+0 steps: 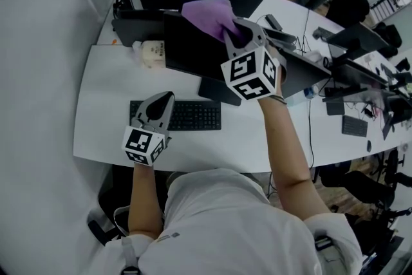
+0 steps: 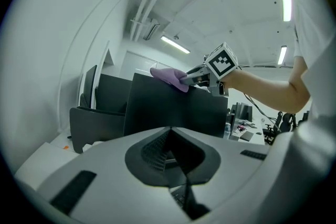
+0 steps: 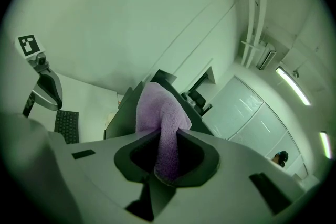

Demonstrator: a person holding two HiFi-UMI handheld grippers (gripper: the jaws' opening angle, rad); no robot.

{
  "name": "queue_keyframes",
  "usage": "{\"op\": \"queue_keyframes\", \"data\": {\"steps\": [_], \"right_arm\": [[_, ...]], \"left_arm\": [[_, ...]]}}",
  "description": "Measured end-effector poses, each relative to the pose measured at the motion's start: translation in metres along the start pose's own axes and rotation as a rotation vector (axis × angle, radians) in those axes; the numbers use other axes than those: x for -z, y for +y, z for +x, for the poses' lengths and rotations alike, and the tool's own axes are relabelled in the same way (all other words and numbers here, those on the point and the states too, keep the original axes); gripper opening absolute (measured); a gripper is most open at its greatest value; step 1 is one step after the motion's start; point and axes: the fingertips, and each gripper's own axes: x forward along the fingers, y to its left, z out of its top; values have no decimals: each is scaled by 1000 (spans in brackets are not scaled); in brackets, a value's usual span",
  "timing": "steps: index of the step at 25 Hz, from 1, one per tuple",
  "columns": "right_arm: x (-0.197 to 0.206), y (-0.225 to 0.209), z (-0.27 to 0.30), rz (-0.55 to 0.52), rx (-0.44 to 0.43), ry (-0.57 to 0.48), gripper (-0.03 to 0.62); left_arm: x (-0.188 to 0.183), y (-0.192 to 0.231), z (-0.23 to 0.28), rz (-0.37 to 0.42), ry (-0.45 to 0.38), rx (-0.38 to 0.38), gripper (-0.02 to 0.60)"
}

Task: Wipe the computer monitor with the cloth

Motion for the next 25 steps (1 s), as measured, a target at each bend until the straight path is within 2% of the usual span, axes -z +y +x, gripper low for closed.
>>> {"op": "queue_keyframes", "data": {"steps": [12,25], "right_arm": [[43,-20,-33,33,29,26,72],[107,-51,-73,101,77,69,72]], "left_arm": [[-1,-41,23,24,11,44,0],[3,-94,47,51,37,99,0]]}}
